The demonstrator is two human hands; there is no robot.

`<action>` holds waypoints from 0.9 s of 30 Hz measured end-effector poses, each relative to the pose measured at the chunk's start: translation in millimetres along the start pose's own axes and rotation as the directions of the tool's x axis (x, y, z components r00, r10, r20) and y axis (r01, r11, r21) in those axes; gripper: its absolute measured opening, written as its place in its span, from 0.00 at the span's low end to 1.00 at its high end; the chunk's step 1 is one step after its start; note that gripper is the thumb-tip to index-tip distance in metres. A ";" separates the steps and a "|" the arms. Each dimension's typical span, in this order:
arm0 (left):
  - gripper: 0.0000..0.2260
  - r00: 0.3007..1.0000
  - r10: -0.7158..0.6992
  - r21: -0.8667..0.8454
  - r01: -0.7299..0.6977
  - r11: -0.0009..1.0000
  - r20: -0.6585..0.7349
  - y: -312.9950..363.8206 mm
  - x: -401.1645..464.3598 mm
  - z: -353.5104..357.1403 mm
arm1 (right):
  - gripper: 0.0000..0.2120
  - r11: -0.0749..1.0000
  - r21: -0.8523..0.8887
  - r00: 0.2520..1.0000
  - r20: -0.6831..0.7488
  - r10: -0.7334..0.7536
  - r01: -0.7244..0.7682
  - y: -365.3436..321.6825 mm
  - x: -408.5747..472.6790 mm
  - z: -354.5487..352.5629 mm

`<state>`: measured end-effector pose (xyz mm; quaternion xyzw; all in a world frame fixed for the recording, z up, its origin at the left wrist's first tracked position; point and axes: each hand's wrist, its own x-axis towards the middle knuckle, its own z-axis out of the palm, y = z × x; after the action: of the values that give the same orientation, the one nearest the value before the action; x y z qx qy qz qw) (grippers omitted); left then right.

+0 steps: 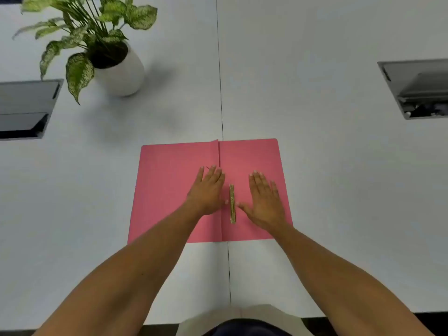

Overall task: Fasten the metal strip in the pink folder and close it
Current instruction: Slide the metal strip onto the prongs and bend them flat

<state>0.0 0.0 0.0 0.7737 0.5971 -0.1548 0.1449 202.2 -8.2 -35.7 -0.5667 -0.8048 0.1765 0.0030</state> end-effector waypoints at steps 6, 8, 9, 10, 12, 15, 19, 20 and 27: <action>0.35 0.995 0.037 -0.089 -0.029 0.996 0.094 12.3 8.8 20.0 | 0.47 1.000 -0.009 0.987 0.160 -0.014 0.016 -3.1 -17.6 34.7; 0.33 0.997 0.013 -0.110 -0.004 0.994 0.078 12.5 12.1 22.3 | 0.48 1.000 0.001 0.984 0.180 -0.015 0.016 -2.8 -18.2 40.2; 0.32 0.998 0.001 -0.117 0.007 0.993 0.068 13.0 14.1 23.7 | 0.49 1.000 0.000 0.980 0.198 -0.016 0.016 -3.7 -18.8 42.5; 0.31 0.998 -0.006 -0.126 0.014 0.992 0.062 13.8 16.5 24.6 | 0.50 1.000 -0.008 0.977 0.214 -0.020 0.023 -5.1 -19.2 45.2; 0.30 0.998 -0.025 -0.141 0.032 0.989 0.054 16.2 21.8 26.8 | 0.50 0.999 -0.020 0.973 0.231 -0.022 0.027 -6.9 -19.7 48.7; 0.27 0.997 -0.056 -0.150 0.062 0.987 0.046 19.5 30.1 29.2 | 0.50 1.000 -0.020 0.973 0.233 -0.005 0.010 -6.5 -18.7 51.3; 0.21 0.995 -0.087 -0.173 0.093 0.981 0.044 21.2 38.4 29.5 | 0.51 1.000 0.007 0.975 0.223 0.007 -0.009 -6.5 -18.1 54.0; 0.20 0.995 -0.092 -0.188 0.098 0.977 0.040 20.6 39.4 29.3 | 0.51 1.000 0.019 0.976 0.218 0.010 -0.015 -6.7 -18.0 54.7; 0.16 0.992 -0.119 -0.292 0.124 0.948 0.036 16.1 46.5 23.7 | 0.53 0.996 0.078 0.979 0.201 0.033 -0.049 -7.3 -17.3 54.6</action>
<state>25.1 27.2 -40.1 0.7038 0.6586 -0.0800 0.2539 190.6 -41.4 -81.3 -0.5621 -0.7812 0.2654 -0.0581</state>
